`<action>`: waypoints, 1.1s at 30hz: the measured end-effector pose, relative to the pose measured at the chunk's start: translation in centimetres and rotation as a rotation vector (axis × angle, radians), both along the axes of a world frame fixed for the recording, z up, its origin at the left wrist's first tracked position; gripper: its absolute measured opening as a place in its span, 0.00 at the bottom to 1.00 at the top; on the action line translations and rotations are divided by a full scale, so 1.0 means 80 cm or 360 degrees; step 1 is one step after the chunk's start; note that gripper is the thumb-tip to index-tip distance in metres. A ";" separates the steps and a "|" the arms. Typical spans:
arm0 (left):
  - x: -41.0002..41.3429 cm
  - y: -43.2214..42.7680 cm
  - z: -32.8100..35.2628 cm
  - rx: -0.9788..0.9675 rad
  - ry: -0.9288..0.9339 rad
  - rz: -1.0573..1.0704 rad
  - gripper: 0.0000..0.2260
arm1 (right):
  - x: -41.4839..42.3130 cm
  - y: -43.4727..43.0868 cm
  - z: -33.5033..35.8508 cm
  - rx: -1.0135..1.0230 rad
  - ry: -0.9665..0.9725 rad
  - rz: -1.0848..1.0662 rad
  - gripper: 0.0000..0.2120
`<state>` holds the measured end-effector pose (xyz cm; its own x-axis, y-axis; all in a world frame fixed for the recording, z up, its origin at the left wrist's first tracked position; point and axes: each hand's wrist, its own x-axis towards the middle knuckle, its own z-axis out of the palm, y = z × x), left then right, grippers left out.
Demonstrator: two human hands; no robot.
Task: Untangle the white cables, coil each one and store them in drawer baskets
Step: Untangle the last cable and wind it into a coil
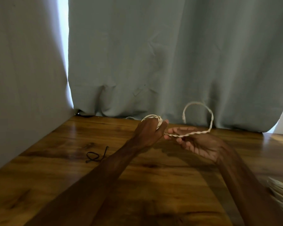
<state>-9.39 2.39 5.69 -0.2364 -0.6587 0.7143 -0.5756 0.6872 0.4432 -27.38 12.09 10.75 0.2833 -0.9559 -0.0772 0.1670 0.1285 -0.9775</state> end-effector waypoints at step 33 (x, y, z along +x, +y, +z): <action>0.008 -0.002 0.009 0.1821 0.0719 -0.1151 0.21 | -0.005 -0.058 -0.068 -0.1529 0.1617 -0.0805 0.14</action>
